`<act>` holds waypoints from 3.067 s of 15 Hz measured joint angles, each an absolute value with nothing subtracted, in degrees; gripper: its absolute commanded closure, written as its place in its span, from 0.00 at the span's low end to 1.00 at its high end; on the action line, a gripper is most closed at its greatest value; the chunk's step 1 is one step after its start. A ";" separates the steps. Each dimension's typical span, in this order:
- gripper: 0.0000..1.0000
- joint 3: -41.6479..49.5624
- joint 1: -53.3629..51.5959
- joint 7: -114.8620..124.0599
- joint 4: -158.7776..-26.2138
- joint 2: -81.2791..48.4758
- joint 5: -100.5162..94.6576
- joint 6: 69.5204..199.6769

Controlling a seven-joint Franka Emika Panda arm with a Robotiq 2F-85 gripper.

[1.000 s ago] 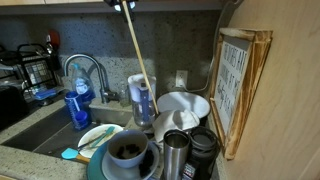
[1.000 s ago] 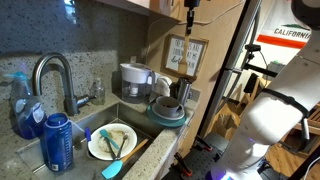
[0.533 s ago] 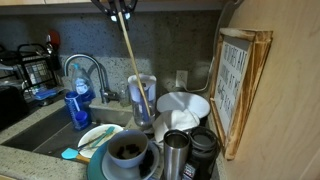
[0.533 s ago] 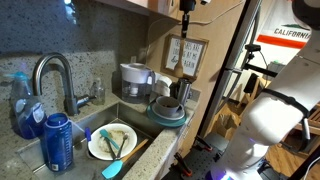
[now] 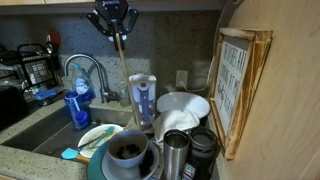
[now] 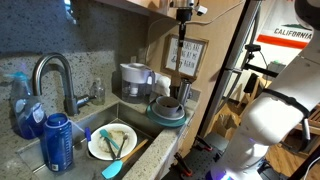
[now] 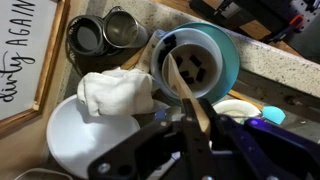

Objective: Remove the wooden spatula from the holder and place it inside the white bowl, stir the contents in the bowl using the spatula, place the spatula back in the holder

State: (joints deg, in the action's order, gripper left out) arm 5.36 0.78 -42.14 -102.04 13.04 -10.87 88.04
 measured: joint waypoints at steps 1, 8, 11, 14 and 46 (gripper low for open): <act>0.97 5.37 0.78 -42.14 -103.00 13.30 -10.36 88.45; 0.97 5.31 0.74 -42.14 -109.41 15.49 -7.57 90.87; 0.97 5.24 0.60 -42.05 -113.06 17.02 -7.39 93.36; 0.97 5.24 0.38 -41.03 -116.96 18.35 -7.39 96.26; 0.97 7.99 0.99 -32.78 -133.68 21.44 -9.54 117.46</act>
